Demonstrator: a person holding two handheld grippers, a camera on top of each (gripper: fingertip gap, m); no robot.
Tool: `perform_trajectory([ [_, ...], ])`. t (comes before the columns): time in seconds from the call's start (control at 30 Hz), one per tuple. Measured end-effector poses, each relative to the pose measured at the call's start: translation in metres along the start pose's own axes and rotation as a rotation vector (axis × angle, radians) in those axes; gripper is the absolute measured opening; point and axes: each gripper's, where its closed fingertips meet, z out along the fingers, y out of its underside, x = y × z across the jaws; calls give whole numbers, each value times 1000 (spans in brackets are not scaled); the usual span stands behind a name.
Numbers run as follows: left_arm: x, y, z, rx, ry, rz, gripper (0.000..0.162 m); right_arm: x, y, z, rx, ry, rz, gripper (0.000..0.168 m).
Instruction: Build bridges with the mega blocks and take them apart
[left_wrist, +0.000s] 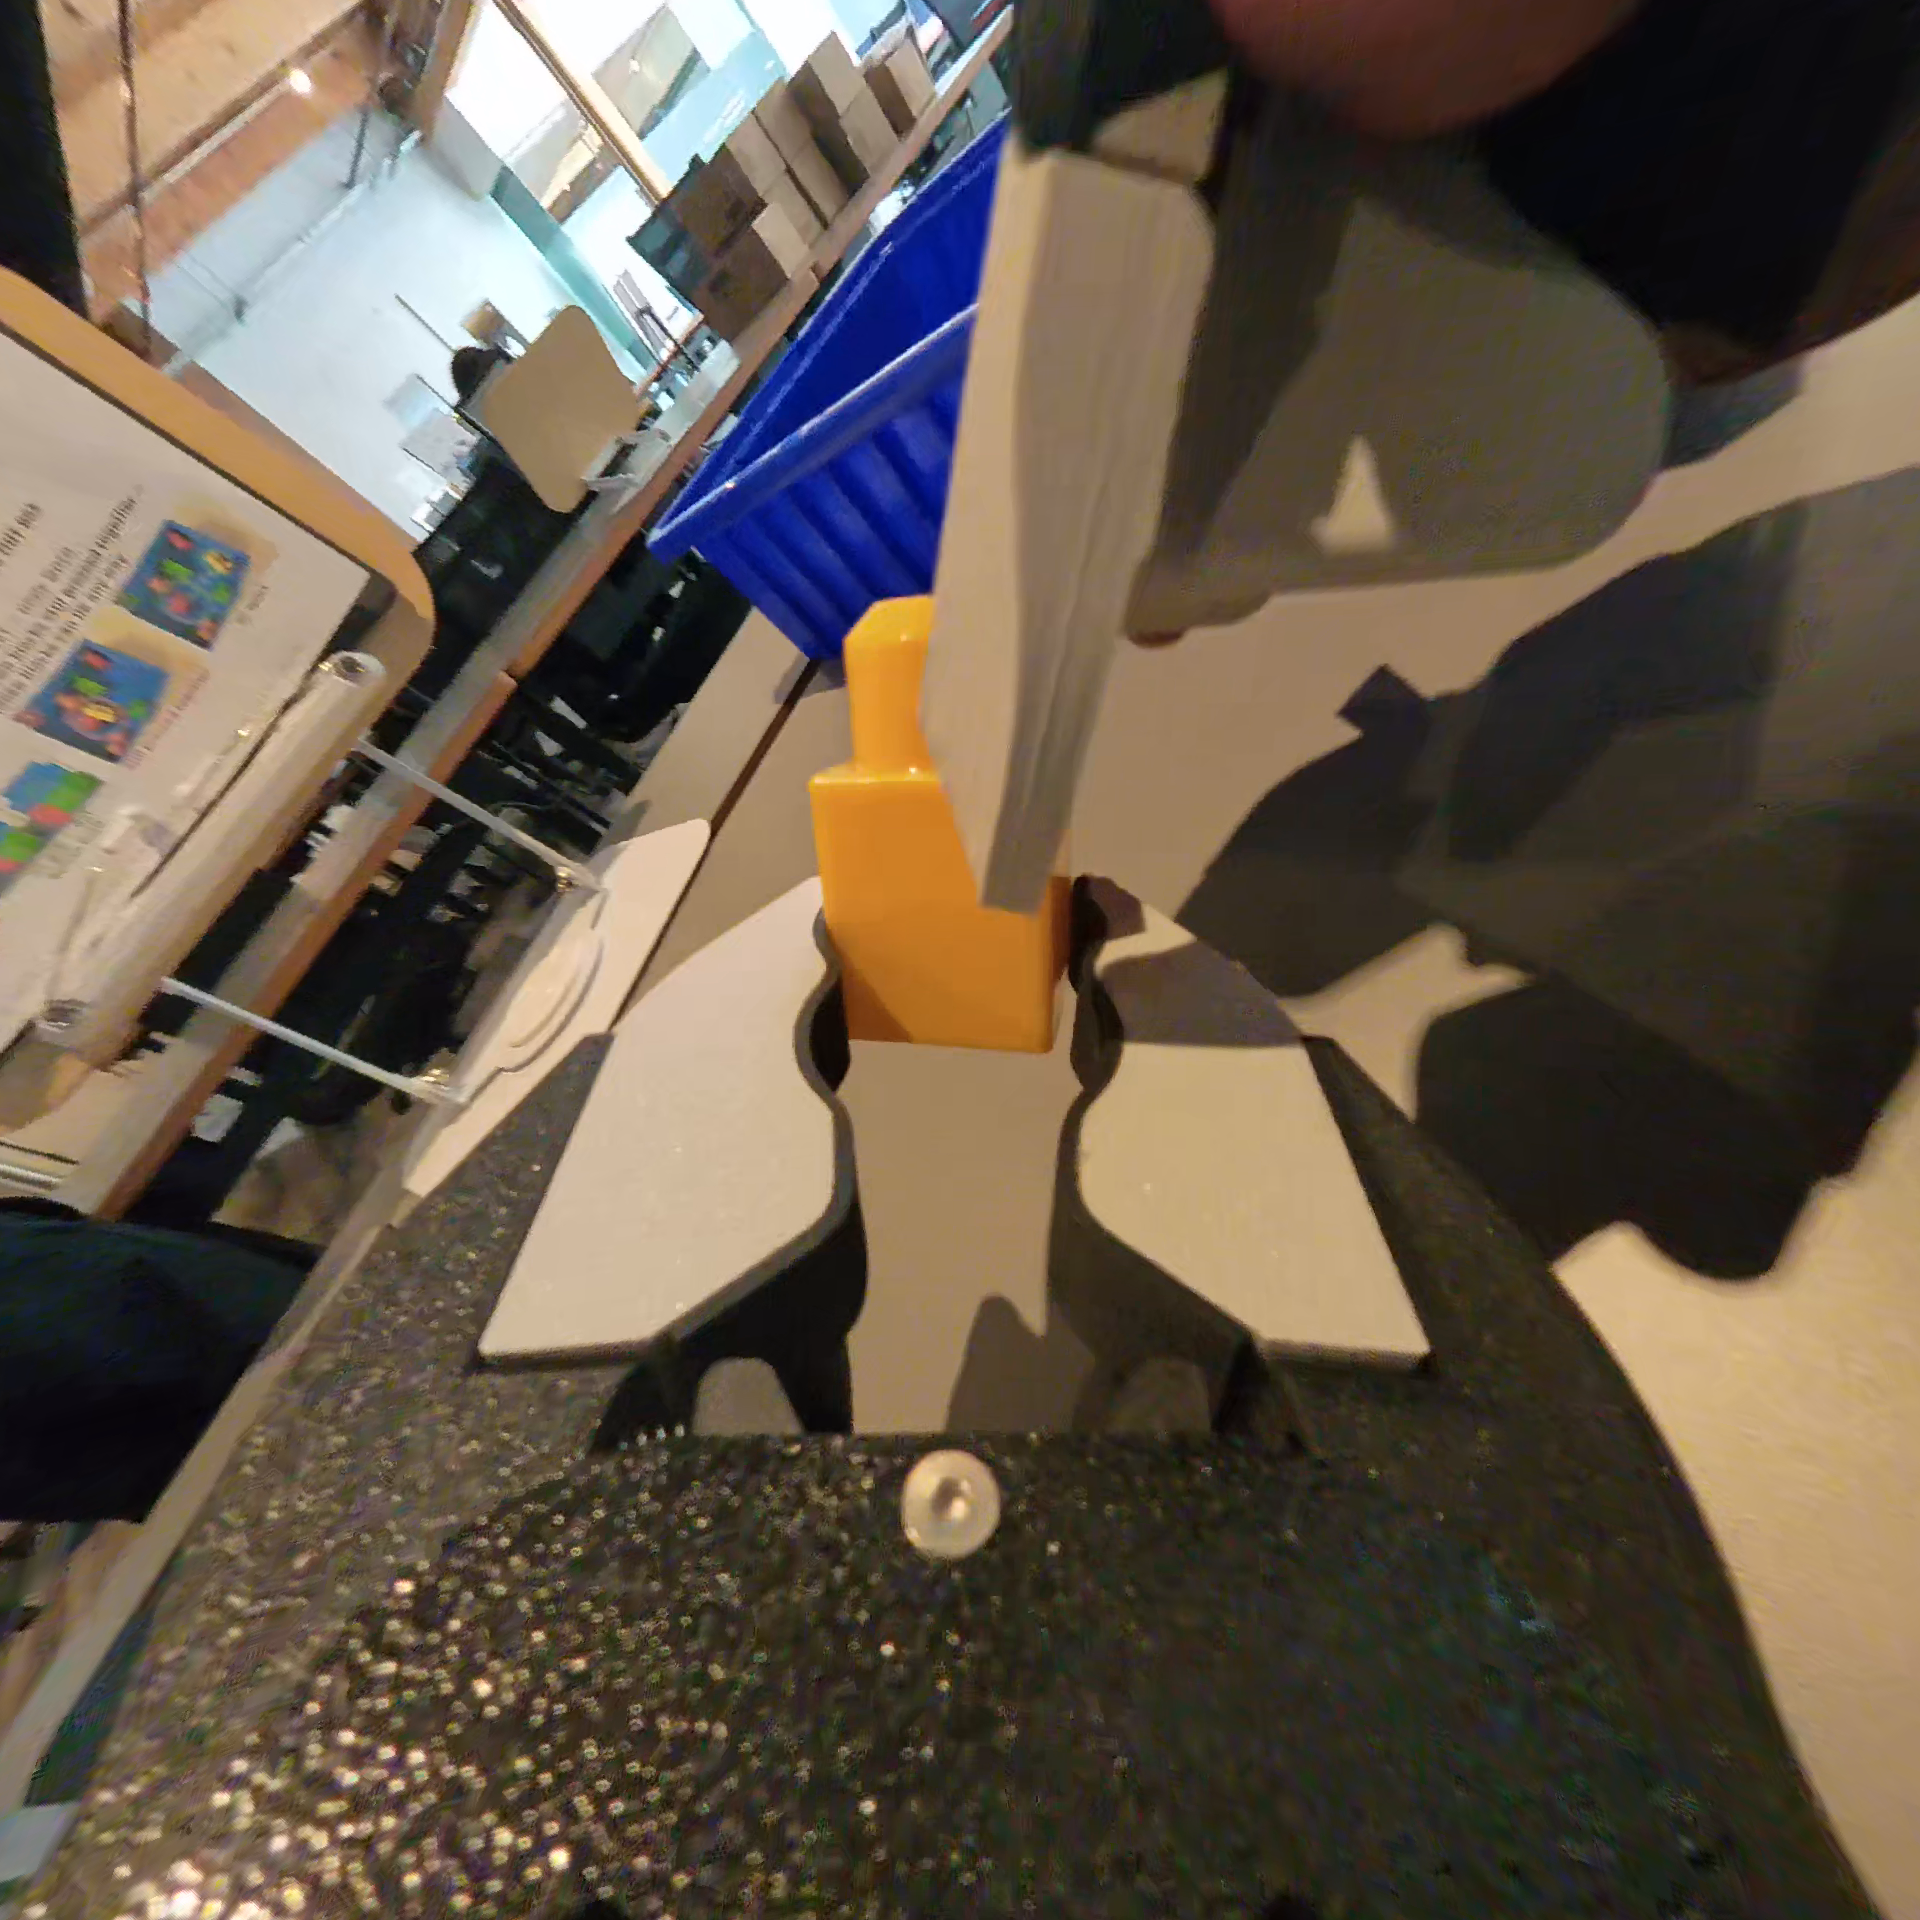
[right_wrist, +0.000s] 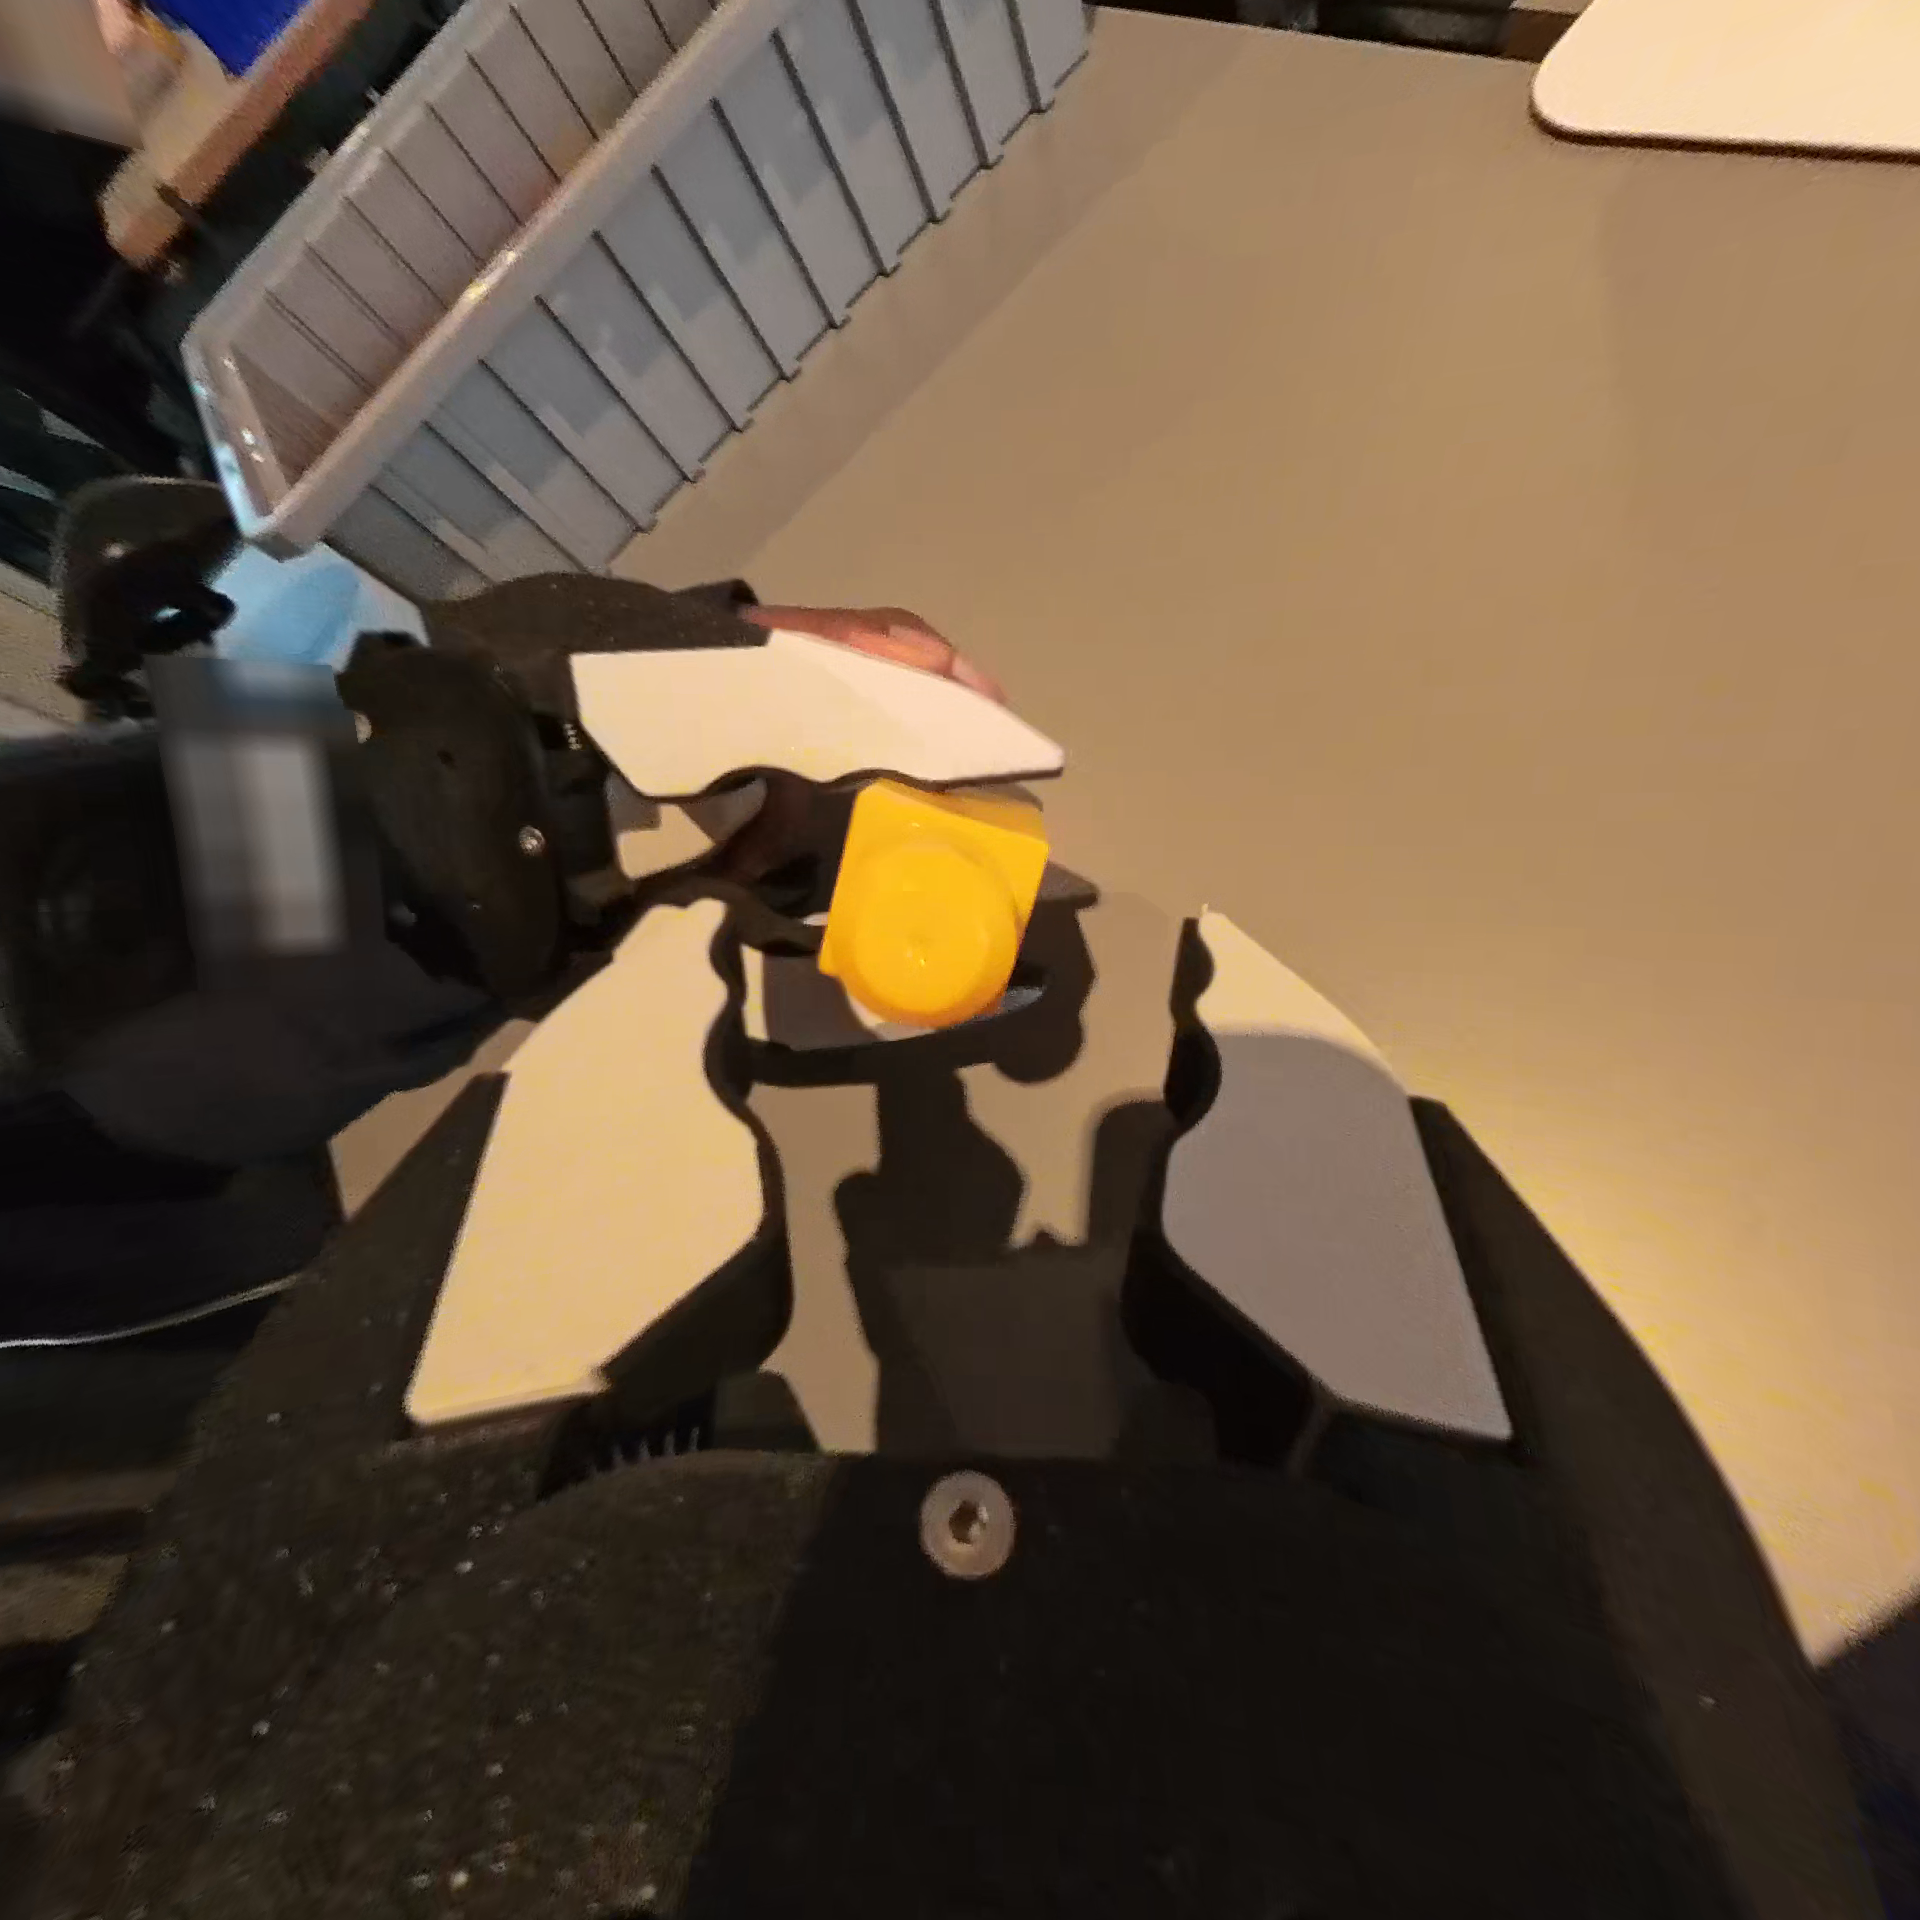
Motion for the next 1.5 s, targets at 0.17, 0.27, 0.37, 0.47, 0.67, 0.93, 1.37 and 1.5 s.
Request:
perform_trajectory([
  [0.17, 1, -2, 1, -6, -34, 87, 39, -6, -2, 7, 25, -44, -7, 39],
  [0.27, 0, -6, 0, 34, -37, 50, 38, -4, -4, 4, 36, -36, -22, 38],
  [0.37, -8, -18, -8, 149, -12, -95, 43, 6, -19, -17, 122, 34, -54, 38],
  [0.47, -23, -20, -16, 226, 5, -253, 45, 28, -47, -71, 259, 140, -87, 38],
  [0.67, -28, 7, -8, 120, -8, -283, 42, 175, -23, -217, 79, 713, -119, 38],
  [0.93, -12, 7, -2, 77, 9, -175, 41, 317, 79, -242, -526, 950, -132, 40],
  [1.37, -18, 9, -4, 81, 11, -224, 40, 251, 5, -268, -86, 845, -74, 70],
  [1.5, -17, 7, -4, 79, 14, -212, 39, 265, 24, -273, -206, 901, -61, 64],
])
